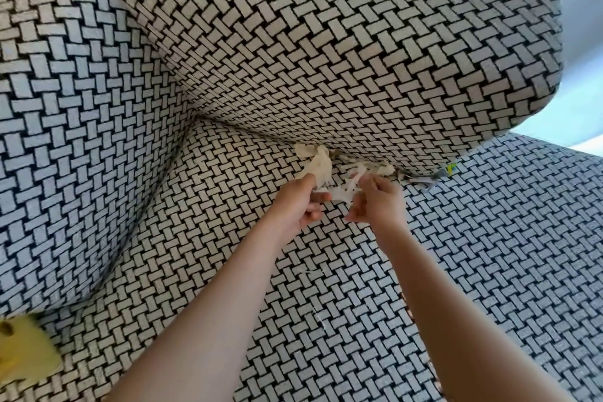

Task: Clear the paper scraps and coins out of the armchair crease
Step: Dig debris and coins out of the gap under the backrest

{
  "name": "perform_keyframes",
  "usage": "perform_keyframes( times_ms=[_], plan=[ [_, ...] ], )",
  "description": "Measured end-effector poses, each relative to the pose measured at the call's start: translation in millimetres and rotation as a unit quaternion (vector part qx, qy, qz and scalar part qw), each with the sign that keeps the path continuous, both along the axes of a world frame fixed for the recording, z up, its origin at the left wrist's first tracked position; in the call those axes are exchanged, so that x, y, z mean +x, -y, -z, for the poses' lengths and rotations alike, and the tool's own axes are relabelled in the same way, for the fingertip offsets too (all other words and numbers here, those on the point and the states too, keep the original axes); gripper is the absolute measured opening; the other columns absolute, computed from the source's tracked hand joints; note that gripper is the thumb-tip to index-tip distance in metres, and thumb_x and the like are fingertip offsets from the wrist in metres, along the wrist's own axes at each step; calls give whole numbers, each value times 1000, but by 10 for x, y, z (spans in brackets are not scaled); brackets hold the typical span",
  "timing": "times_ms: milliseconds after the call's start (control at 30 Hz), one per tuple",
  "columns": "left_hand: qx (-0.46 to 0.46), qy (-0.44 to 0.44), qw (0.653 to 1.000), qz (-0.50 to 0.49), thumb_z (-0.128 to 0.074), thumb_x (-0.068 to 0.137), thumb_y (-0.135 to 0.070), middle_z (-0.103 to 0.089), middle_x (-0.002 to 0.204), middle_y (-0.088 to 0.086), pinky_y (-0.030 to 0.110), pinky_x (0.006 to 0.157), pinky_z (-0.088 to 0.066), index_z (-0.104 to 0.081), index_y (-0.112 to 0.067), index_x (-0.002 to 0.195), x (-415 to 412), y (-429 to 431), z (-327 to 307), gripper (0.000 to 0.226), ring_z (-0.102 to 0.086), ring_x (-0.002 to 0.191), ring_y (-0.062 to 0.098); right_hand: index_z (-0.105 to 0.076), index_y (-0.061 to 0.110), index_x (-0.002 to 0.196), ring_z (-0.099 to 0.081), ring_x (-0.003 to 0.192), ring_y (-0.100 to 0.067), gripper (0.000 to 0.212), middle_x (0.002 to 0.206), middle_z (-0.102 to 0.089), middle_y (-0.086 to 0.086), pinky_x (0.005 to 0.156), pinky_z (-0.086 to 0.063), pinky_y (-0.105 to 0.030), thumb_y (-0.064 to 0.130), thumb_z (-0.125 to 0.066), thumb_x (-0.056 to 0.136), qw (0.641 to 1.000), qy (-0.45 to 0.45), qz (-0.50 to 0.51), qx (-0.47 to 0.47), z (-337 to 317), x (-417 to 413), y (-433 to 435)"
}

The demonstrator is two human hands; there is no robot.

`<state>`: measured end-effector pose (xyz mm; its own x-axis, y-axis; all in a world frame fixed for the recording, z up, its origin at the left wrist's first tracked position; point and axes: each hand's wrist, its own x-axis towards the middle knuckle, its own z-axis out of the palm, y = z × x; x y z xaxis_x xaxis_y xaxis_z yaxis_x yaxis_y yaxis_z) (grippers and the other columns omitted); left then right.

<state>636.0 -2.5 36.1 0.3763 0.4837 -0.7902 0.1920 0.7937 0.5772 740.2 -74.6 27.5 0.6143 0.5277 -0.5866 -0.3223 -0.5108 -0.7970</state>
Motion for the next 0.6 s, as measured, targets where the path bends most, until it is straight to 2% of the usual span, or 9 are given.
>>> perform_keyframes(
  times_ms=[67,100,200,300,367,433,500,600],
  plan=[
    [-5,9,1000,1,-34,95,-10,-62,66,5,14,34,-30,-49,-6,112,-46,14,-23,23,-29,30,3,-56,12,81,-58,48,-14,21,63,-57,-6,41,-50,-20,17,-44,97,999,-32,9,11,-45,-18,17],
    [-4,12,1000,9,-35,95,-9,-63,70,7,13,35,-31,-49,-6,113,-77,28,-36,23,-30,31,2,-56,10,78,-58,51,-15,20,66,-59,-6,41,-49,-19,16,-48,96,999,-40,13,6,-56,-29,28],
    [3,9,999,30,-36,93,-1,-61,76,7,13,39,-33,-50,-9,98,-180,86,-75,16,-32,37,2,-53,10,72,-45,47,-9,21,62,-51,-2,33,-39,-12,22,-60,89,998,-43,24,-42,-68,-67,55],
    [0,1,1000,11,-31,86,11,-51,73,8,17,40,-33,-38,-10,76,-257,126,-91,25,-32,47,8,-44,15,67,-32,43,-9,37,55,-39,2,33,-26,-16,43,-52,89,995,-18,-16,-95,-67,-107,73],
    [-9,10,1000,-15,-26,83,15,-46,70,9,20,42,-33,-36,-12,75,-303,151,-105,30,-31,50,11,-39,14,62,-27,43,-10,44,52,-33,2,39,-23,-21,47,-45,91,995,-30,-4,-91,-87,-146,85],
    [-5,13,1000,-24,-24,81,17,-46,68,9,23,46,-33,-43,-14,80,-349,174,-137,36,-34,51,12,-40,13,60,-28,44,-10,43,52,-34,1,40,-24,-22,38,-44,95,994,-41,9,-101,-112,-172,97],
    [16,16,1000,-13,-24,79,19,-48,67,8,22,48,-36,-49,-13,79,-389,206,-173,40,-38,53,13,-47,12,65,-30,44,-10,33,55,-36,1,36,-27,-19,23,-45,96,993,-59,13,-99,-119,-185,106],
    [26,11,1000,-9,-22,77,20,-48,69,7,21,51,-38,-45,-9,69,-432,260,-216,38,-42,57,13,-58,10,84,-31,45,-7,15,57,-41,2,30,-26,-13,17,-50,94,991,-72,-3,-111,-139,-240,125]
  ],
)
